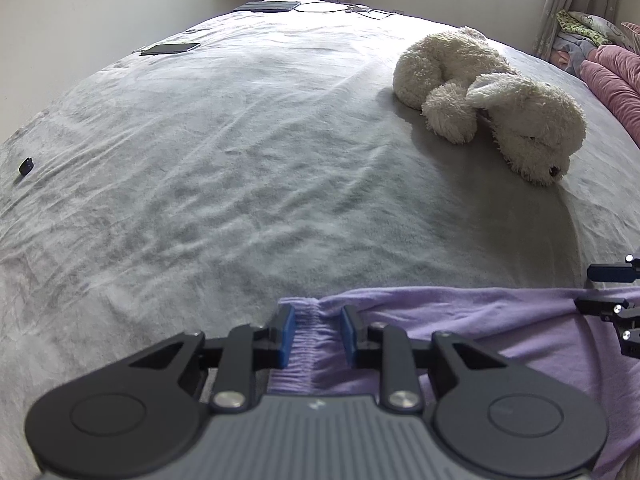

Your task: Fold clothes

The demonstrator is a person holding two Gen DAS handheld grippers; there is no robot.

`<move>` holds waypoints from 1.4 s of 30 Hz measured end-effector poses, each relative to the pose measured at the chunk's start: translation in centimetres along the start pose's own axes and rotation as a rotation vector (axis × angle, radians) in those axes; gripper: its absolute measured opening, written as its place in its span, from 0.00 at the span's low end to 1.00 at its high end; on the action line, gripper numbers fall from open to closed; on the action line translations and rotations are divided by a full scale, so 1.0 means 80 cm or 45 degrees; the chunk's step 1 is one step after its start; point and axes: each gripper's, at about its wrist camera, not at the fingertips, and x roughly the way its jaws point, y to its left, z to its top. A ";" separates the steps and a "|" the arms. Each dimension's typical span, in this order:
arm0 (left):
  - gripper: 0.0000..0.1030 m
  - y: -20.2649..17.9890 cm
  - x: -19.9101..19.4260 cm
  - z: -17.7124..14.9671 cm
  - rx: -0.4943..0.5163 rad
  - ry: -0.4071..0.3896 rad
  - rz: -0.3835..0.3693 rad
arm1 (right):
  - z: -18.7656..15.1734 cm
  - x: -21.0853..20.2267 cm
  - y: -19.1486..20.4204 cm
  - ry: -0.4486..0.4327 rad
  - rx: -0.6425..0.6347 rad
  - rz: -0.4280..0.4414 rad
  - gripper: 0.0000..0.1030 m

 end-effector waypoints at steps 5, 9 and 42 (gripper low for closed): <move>0.07 0.007 0.002 0.001 -0.024 -0.012 -0.018 | 0.011 0.006 0.017 0.025 -0.052 0.027 0.18; 0.05 0.011 -0.001 0.003 -0.058 -0.019 -0.042 | 0.017 0.007 0.021 0.026 -0.064 0.036 0.17; 0.08 0.026 -0.003 0.009 -0.177 0.067 -0.088 | 0.042 0.040 0.066 -0.106 -0.199 -0.203 0.00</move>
